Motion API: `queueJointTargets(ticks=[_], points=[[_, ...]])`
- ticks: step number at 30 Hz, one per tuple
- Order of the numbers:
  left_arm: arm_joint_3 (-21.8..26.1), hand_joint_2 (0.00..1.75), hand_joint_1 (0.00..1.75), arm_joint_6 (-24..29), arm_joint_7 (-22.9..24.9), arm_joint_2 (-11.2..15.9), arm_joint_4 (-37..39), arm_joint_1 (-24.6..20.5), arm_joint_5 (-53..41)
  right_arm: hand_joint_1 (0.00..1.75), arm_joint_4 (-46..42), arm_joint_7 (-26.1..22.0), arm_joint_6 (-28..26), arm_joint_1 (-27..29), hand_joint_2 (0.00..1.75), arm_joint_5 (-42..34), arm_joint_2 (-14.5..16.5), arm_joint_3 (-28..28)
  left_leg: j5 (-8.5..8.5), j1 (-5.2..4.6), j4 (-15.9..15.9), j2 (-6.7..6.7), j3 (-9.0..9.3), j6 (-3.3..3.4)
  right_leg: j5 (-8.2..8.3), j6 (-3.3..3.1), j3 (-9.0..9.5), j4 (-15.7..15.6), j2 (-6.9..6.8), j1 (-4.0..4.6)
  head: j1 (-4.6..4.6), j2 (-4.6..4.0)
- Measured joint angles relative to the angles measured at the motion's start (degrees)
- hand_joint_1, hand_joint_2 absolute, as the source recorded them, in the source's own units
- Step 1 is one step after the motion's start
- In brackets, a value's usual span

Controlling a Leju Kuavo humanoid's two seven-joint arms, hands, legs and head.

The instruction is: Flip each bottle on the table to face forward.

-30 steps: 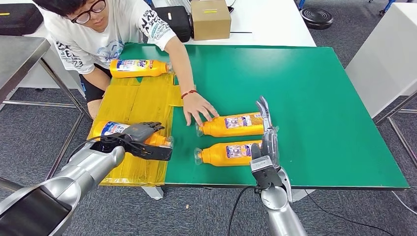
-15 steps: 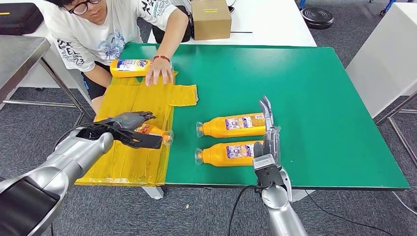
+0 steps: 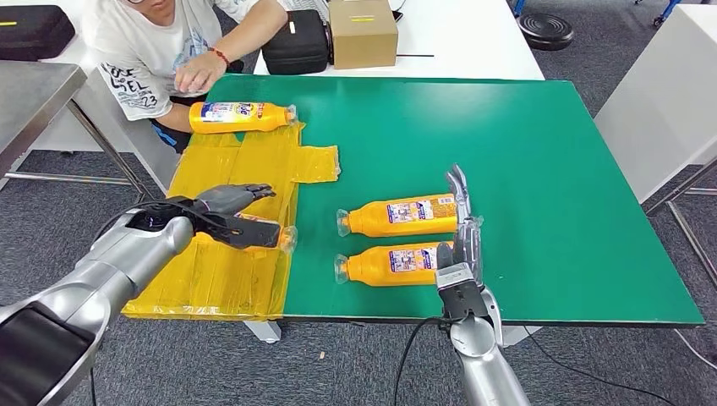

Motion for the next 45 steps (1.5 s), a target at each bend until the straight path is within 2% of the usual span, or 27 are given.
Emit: queueJointTargets(ticks=[6,14,20,25,28,32,37,41,45], points=[[-0.15,1.75,0.00,-2.06,-0.62,1.00,-2.00,-0.19,1.66,0.00,0.00,0.00,0.01,0.00,0.00,-0.01,-0.02,-0.04,0.00,0.00,0.00,0.00,0.00,0.00,0.00,0.00,-0.01,0.00,0.00,0.00,0.01,0.00],[-1.30,1.75,0.00,-8.77,-1.59,4.09,-6.30,-2.09,7.78,0.00,0.00,0.00,0.29,0.02,0.00,0.43,0.00,-0.32,0.00,0.00,0.00,0.01,0.00,0.00,0.00,0.00,-0.02,0.00,0.00,0.00,0.01,0.00],[-2.22,1.75,0.00,-14.98,-2.10,7.35,-11.98,-2.81,21.17,0.00,-0.01,0.00,0.18,0.45,0.00,0.44,-0.07,-0.72,0.01,0.00,0.00,0.02,0.00,0.00,0.00,0.00,-0.03,0.01,0.01,0.00,0.01,0.00],[-1.94,1.75,0.00,-13.12,-2.09,10.32,-18.23,-2.88,29.13,0.00,-0.19,0.00,-0.12,1.44,0.00,0.49,-0.32,-1.03,0.00,0.00,0.00,0.01,-0.01,-0.01,-0.01,-0.01,-0.03,0.00,0.01,0.00,0.00,0.00],[0.07,1.75,0.00,-6.23,-3.63,10.90,-21.90,-0.99,32.16,0.00,-0.55,0.34,0.31,1.95,0.00,2.35,-0.36,-1.28,0.00,0.00,0.00,0.01,-0.01,0.00,-0.01,-0.01,-0.03,0.00,0.00,-0.01,0.01,0.00],[5.34,1.75,0.00,6.45,-6.29,9.73,-27.44,5.69,31.13,0.00,-1.33,4.53,3.05,2.72,1.75,10.33,-0.93,-1.53,-0.05,-0.05,0.00,0.05,0.03,0.00,-0.02,-0.01,-0.03,-0.02,0.02,-0.05,0.00,0.00],[15.96,1.75,0.00,20.19,-9.89,4.18,-34.95,21.64,29.68,0.00,-2.94,10.66,7.51,4.93,1.75,22.38,-3.84,-3.07,-0.14,-0.11,0.00,0.04,-0.02,0.07,-0.09,0.00,-0.08,-0.04,0.03,-0.12,0.02,0.00],[21.52,1.75,0.00,23.71,-10.58,0.43,-38.83,29.73,29.70,0.00,-3.08,13.23,11.60,4.92,1.75,25.08,-6.42,-4.40,-0.24,-0.13,0.01,0.06,-0.11,0.08,-0.09,0.01,-0.16,-0.07,0.03,-0.14,0.00,0.00],[25.92,1.75,0.00,25.98,-11.31,-3.68,-41.57,35.35,30.74,0.00,-1.03,15.28,18.78,2.23,1.75,25.40,-11.23,-4.68,-0.24,-0.14,0.01,0.01,-0.12,0.12,-0.09,0.02,-0.15,-0.08,0.02,-0.15,0.00,0.00]])
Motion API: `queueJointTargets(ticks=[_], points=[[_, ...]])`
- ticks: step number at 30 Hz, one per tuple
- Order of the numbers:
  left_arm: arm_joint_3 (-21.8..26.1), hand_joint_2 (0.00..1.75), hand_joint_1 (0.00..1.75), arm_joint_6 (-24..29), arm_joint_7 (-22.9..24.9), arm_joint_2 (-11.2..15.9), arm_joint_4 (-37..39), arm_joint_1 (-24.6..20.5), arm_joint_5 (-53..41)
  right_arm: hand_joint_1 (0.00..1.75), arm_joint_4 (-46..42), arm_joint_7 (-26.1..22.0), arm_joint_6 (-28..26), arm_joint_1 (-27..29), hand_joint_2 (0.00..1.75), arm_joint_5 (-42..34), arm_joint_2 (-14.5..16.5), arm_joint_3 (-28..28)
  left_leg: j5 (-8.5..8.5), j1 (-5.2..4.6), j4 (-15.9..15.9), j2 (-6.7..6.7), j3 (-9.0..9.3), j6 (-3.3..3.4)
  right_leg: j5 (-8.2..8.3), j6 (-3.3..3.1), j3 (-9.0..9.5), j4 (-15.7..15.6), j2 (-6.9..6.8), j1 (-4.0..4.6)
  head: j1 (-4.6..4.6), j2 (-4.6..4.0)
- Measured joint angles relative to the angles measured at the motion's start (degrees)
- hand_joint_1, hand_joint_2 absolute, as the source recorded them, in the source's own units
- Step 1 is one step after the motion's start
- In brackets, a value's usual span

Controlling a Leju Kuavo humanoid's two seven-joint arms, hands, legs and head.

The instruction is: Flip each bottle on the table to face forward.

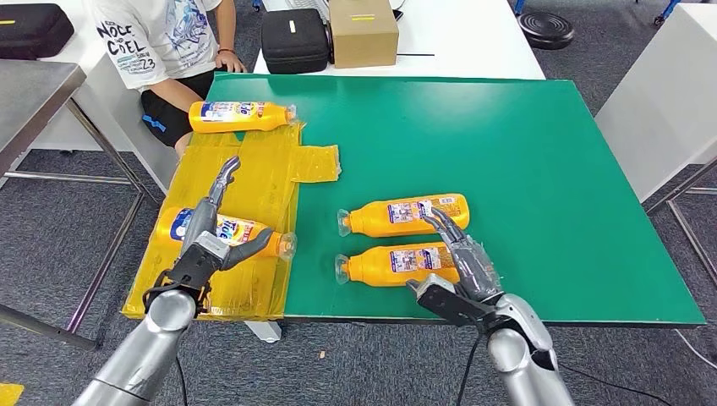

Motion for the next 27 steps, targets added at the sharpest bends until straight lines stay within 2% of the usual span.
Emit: queueJointTargets(ticks=[3,7,11,16,22,27], points=[[1.57,1.75,0.00,1.12,-0.19,-2.11,-1.32,2.57,-0.21,0.00,1.96,0.21,1.67,-2.09,1.75,-0.07,-2.85,-0.39,0.01,0.00,0.01,0.00,-0.01,0.02,0.02,0.02,0.01,0.00,0.00,0.00,0.02,0.00],[2.86,1.75,0.00,1.63,-0.07,-3.61,-2.26,4.04,-0.75,0.00,3.27,0.67,2.18,-3.25,1.75,0.19,-4.77,-0.52,0.01,0.01,0.01,0.01,-0.01,0.01,0.02,0.02,0.00,0.01,0.00,0.03,-0.01,0.00],[3.89,1.75,0.00,2.70,0.28,-4.42,-2.63,4.93,-2.18,0.00,4.86,1.33,3.24,-5.13,1.75,-0.02,-7.25,-0.14,0.01,0.05,0.00,0.01,-0.02,0.00,0.01,0.01,0.00,0.01,0.00,0.08,-0.01,0.00],[4.73,1.75,0.00,4.48,-0.16,-4.79,-2.56,5.62,-2.91,0.00,9.54,-0.13,5.37,-9.42,1.75,-2.29,-10.61,0.42,0.02,0.05,0.00,0.01,-0.03,0.01,0.02,0.02,0.01,0.01,0.00,0.06,0.00,0.00],[4.94,1.75,0.00,5.32,-0.52,-5.50,-1.86,5.61,-3.66,0.00,18.26,-2.25,5.52,-14.39,1.75,-2.33,-10.46,4.22,0.05,0.07,0.00,0.02,-0.03,0.03,0.03,0.02,0.01,0.02,0.00,0.09,-0.01,0.00],[4.92,1.75,0.00,6.39,0.44,-6.56,-0.95,5.29,-4.82,0.00,25.44,-2.92,4.90,-18.61,1.75,-1.81,-7.53,8.87,0.05,0.10,0.00,0.07,-0.02,0.01,0.03,0.01,-0.01,0.02,0.01,0.14,-0.01,0.00]])
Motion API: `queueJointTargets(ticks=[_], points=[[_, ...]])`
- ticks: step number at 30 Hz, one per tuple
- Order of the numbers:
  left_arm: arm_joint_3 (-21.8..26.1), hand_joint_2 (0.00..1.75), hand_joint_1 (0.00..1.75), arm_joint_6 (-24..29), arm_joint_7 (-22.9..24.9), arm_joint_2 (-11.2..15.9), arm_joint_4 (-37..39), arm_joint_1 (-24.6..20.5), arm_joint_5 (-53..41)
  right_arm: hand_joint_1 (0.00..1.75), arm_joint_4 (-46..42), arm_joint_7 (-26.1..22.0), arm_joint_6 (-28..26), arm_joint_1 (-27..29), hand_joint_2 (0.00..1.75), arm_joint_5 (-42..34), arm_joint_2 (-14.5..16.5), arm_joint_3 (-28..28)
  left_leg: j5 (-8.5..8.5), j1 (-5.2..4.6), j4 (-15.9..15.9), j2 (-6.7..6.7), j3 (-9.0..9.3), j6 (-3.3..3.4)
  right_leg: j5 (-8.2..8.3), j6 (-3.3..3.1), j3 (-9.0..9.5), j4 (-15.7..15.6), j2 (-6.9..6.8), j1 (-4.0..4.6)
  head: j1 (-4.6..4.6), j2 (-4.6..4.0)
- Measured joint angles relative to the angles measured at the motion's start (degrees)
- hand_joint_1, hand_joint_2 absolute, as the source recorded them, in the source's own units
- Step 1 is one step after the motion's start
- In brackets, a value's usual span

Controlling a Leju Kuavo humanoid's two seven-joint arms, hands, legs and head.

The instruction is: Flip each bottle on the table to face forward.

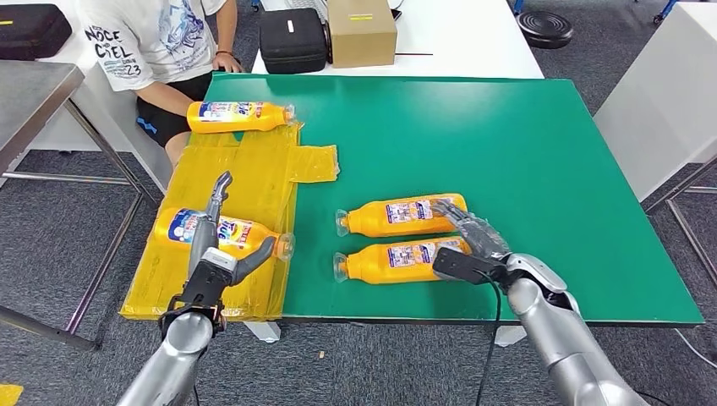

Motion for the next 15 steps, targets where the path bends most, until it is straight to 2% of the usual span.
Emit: queueJointTargets(ticks=[6,15], points=[[-0.20,1.75,0.00,1.41,1.90,-0.57,0.58,-0.01,-2.20,0.00,5.73,-0.31,-0.04,-3.77,1.75,0.75,3.53,4.70,0.02,0.01,0.00,-0.04,0.00,-0.01,0.00,0.00,0.01,0.01,-0.01,0.00,0.01,0.00],[-0.61,1.75,0.00,1.11,4.32,-0.60,0.60,0.51,-4.21,0.00,10.26,-1.08,0.08,-6.93,1.75,0.60,6.08,9.14,0.01,-0.01,0.01,-0.06,-0.02,0.00,0.00,0.00,0.01,0.01,-0.02,-0.02,0.00,0.00]])
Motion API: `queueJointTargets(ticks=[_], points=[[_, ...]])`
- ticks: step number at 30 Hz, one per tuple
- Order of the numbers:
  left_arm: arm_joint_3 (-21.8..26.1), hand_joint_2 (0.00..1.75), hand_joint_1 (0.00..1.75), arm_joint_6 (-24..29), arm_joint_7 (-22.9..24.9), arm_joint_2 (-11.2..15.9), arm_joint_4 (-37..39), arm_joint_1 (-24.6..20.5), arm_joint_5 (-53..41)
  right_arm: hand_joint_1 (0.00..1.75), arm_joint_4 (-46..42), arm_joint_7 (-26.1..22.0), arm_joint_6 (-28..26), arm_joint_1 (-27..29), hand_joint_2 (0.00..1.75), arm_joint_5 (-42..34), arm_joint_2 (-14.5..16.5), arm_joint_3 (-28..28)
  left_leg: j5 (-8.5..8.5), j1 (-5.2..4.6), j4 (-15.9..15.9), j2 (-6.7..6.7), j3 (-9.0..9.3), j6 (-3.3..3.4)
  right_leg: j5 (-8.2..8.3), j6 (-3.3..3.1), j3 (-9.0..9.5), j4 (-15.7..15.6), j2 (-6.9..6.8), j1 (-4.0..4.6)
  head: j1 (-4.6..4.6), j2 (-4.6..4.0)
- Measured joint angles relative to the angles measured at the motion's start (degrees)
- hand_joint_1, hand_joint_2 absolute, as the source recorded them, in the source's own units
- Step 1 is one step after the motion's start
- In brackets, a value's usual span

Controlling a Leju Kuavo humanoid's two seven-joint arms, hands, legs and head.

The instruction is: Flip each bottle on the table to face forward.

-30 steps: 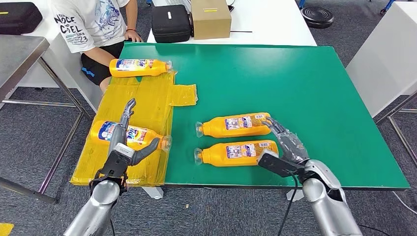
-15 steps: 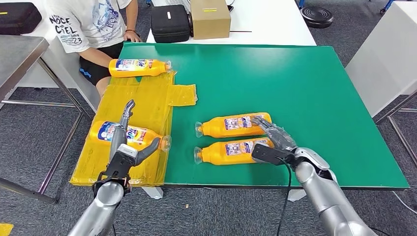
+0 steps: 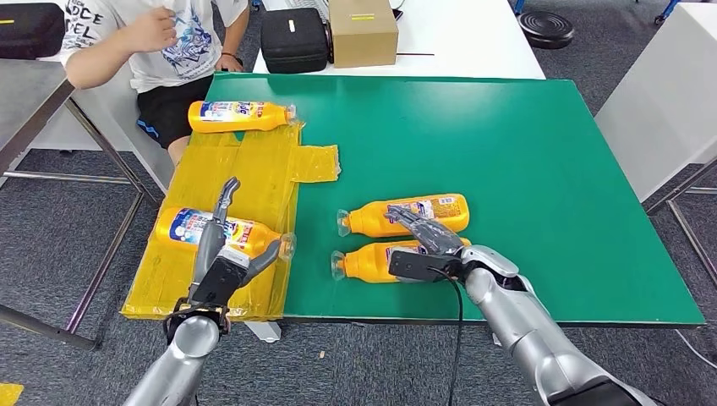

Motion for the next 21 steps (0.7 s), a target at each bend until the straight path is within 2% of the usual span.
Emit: queueJointTargets(ticks=[10,21], points=[[-0.22,1.75,0.00,-1.91,1.23,0.37,-0.84,1.05,-0.49,0.00,1.68,0.18,0.11,-0.78,1.75,-0.38,0.23,2.23,0.00,0.00,0.00,0.02,0.03,0.00,0.00,0.00,0.00,0.00,0.01,0.01,0.01,0.00],[-0.27,1.75,0.00,-3.93,1.79,1.43,-3.27,2.76,-0.80,0.00,-4.65,3.00,-0.26,4.07,1.75,-1.06,-3.56,2.79,-0.01,0.00,0.00,0.00,0.04,0.00,-0.01,-0.01,0.01,-0.02,0.00,0.00,0.01,0.00]])
